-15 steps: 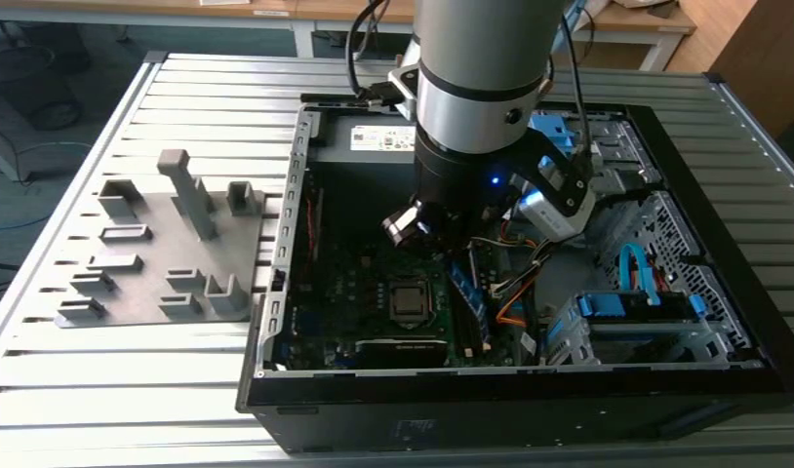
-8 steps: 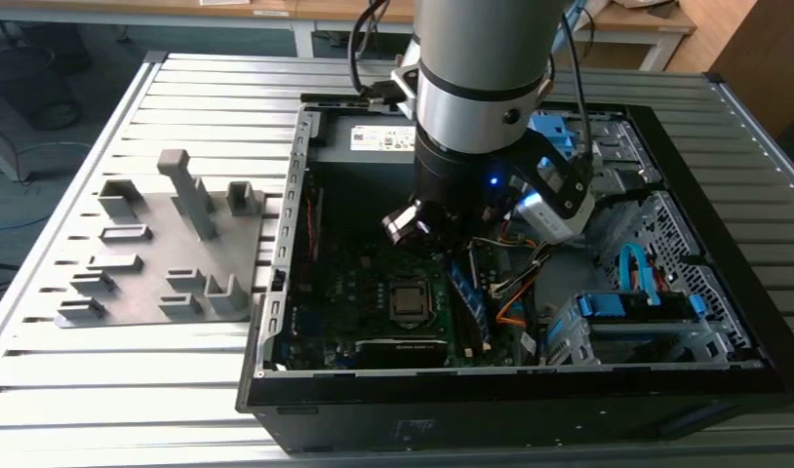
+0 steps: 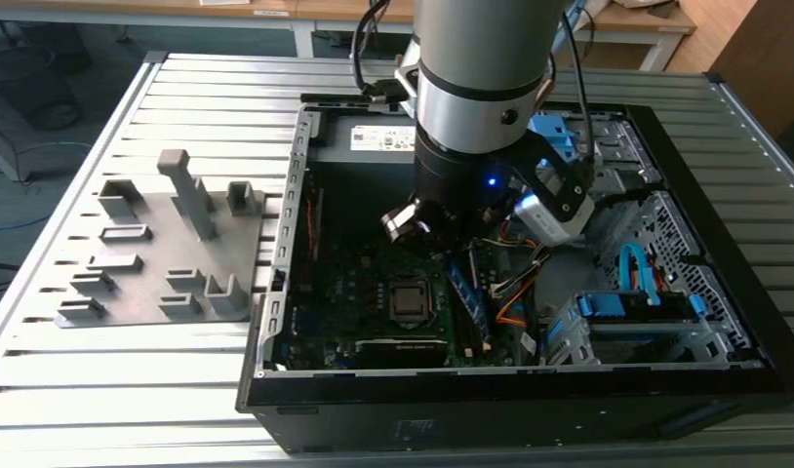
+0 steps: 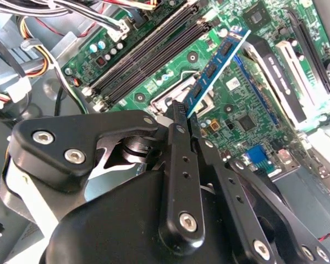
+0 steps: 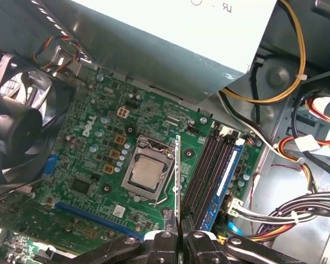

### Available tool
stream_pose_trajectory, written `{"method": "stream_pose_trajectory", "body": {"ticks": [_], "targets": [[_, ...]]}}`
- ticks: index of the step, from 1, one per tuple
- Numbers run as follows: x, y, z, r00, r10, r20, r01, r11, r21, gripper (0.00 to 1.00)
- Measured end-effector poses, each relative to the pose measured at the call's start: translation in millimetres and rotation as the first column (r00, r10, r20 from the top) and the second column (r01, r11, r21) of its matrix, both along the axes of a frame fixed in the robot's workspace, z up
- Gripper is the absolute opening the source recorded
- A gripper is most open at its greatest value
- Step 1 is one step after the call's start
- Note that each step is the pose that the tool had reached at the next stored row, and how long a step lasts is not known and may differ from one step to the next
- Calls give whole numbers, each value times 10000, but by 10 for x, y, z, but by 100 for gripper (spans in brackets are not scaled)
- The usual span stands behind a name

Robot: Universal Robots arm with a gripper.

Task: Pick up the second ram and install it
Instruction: 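Insert the second ram into the second slot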

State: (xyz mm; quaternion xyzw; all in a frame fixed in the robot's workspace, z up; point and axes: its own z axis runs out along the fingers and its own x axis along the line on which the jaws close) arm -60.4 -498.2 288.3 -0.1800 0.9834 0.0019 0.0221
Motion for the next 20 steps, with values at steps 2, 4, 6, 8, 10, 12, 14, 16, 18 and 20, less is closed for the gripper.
{"method": "stream_pose_trajectory", "body": {"ticks": [2,4,6,8,10,12,14,16,18,20], "targets": [[0,0,0,10000,-93,0,93,10000,1,14],[0,0,0,9998,-189,0,189,9998,0,14],[0,0,0,9995,-300,0,300,9995,0,14],[0,0,0,9992,-410,0,410,9992,0,14],[0,0,0,9987,-512,0,512,9987,0,14],[0,0,0,9981,-613,0,613,9981,0,14],[0,0,0,9974,-714,0,714,9974,1,14],[1,0,0,9967,-812,0,812,9967,0,14],[1,0,0,9958,-911,0,911,9958,0,14],[2,0,0,9949,-1011,0,1011,9949,0,14]]}}
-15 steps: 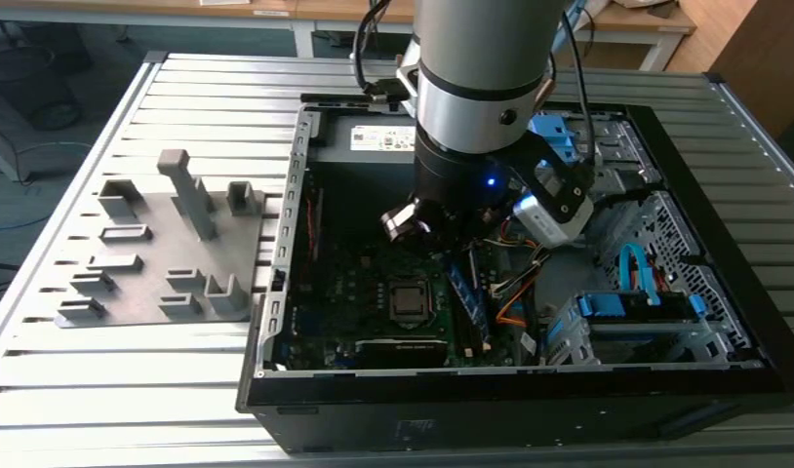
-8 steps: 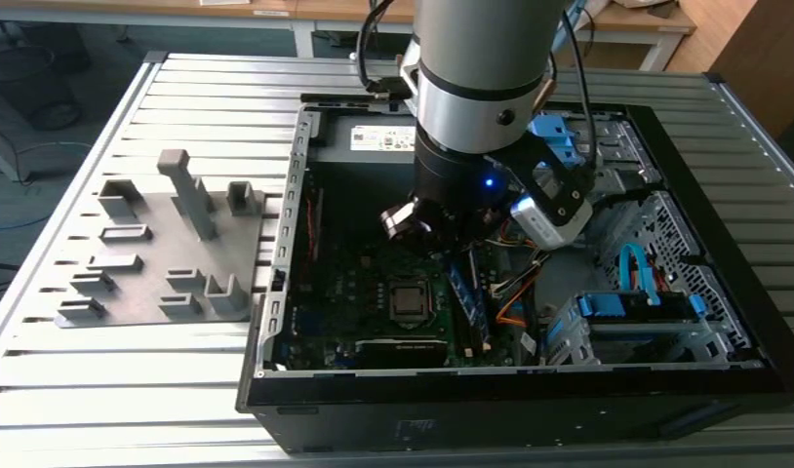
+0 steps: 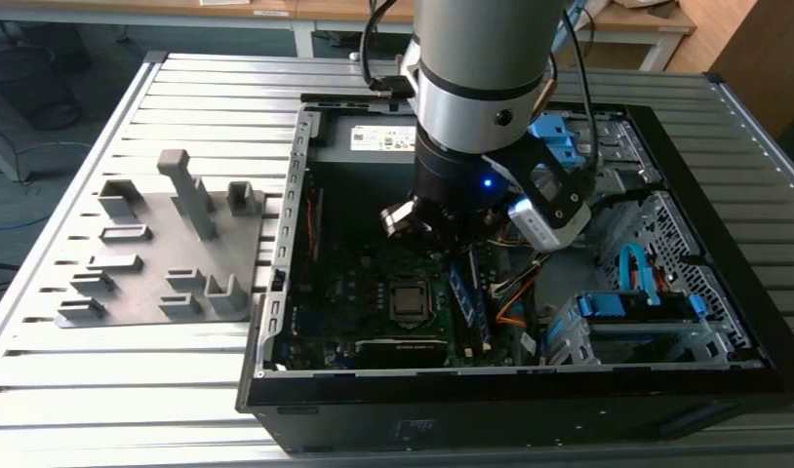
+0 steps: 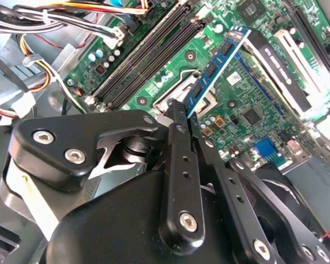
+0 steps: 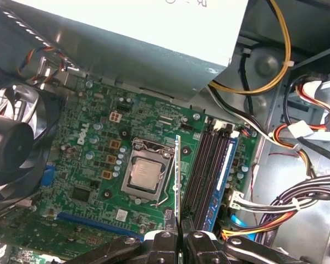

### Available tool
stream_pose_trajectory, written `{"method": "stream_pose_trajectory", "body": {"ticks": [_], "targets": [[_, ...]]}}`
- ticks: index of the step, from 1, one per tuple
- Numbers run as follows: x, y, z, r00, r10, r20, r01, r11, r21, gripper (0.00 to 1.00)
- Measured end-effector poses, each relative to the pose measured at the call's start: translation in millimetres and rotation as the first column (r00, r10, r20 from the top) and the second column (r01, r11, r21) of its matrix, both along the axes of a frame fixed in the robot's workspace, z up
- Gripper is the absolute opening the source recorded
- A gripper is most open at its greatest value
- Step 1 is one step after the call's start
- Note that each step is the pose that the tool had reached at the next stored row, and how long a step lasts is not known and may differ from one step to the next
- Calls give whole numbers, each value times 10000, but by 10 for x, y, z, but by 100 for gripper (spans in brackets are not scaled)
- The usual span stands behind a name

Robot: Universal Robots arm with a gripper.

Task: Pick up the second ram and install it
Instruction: 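Insert the second ram into the second slot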

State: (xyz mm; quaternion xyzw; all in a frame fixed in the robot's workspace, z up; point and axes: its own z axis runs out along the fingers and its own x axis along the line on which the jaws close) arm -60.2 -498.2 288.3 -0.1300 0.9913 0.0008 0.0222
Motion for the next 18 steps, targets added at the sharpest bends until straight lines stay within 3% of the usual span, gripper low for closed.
{"method": "stream_pose_trajectory", "body": {"ticks": [18], "targets": [[2,0,0,9963,-859,0,859,9963,0,14]]}}
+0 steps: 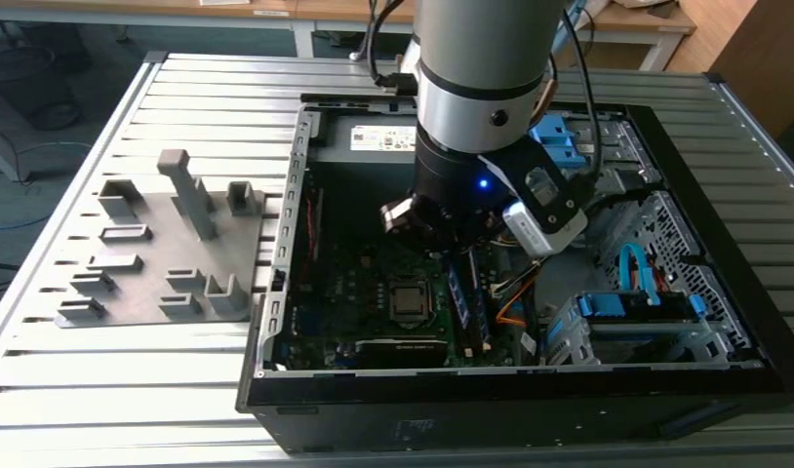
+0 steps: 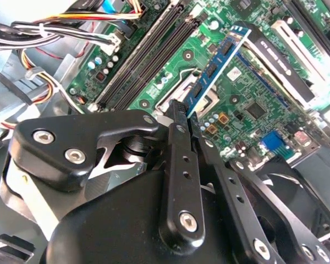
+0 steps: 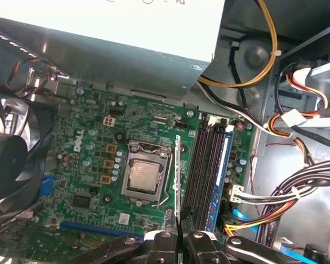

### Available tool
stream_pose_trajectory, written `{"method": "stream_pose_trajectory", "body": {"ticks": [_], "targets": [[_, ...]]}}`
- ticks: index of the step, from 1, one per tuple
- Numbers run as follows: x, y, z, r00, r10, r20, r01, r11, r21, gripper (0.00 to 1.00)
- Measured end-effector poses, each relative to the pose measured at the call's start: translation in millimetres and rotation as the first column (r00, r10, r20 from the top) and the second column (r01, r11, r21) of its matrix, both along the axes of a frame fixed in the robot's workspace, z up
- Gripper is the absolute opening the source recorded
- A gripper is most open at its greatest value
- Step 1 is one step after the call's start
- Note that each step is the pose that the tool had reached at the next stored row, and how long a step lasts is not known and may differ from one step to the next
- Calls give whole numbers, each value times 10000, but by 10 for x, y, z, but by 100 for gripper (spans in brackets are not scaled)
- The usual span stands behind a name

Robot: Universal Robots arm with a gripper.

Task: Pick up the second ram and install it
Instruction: 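Insert the second ram into the second slot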

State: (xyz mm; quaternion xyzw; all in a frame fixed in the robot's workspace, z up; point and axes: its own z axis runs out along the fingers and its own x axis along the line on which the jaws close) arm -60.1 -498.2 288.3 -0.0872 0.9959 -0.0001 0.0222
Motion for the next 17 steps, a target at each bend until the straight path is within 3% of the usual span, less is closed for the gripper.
{"method": "stream_pose_trajectory", "body": {"ticks": [17], "targets": [[0,0,0,9968,-801,0,801,9968,-1,14]]}}
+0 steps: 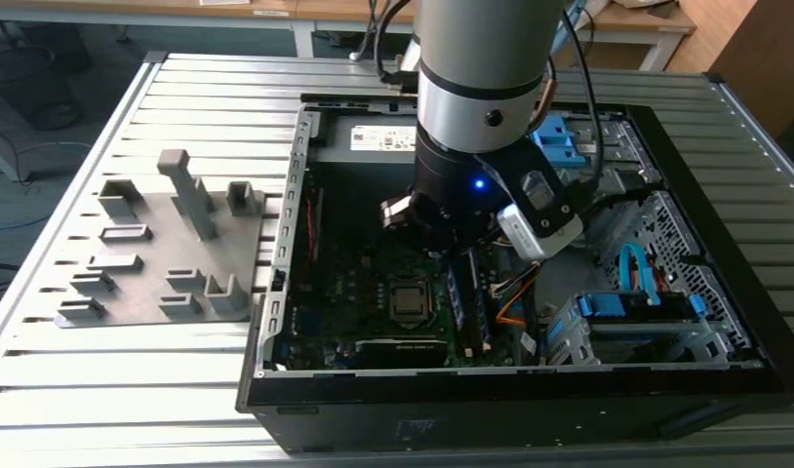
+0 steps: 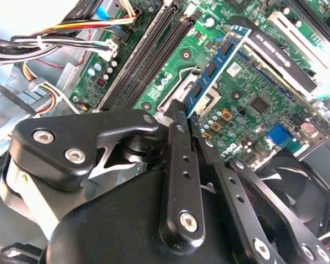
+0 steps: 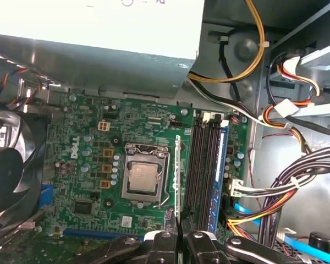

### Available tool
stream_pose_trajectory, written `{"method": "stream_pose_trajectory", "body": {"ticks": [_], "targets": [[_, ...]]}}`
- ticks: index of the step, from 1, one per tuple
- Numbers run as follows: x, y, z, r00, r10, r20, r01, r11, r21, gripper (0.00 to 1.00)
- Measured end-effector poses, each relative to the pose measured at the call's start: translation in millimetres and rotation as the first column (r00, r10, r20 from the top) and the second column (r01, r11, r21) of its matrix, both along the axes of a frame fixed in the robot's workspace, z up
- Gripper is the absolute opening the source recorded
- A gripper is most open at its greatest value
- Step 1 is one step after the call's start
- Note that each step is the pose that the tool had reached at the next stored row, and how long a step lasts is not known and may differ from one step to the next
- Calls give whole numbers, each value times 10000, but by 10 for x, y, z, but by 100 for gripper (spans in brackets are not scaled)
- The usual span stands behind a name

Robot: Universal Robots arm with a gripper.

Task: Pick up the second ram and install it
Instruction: 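Insert the second ram into the second slot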

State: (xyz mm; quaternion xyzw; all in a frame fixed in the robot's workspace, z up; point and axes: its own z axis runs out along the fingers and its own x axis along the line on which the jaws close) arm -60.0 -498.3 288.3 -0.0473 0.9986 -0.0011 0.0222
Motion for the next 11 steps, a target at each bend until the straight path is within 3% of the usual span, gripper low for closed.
{"method": "stream_pose_trajectory", "body": {"ticks": [11], "targets": [[0,0,0,9986,-529,0,529,9986,1,14]]}}
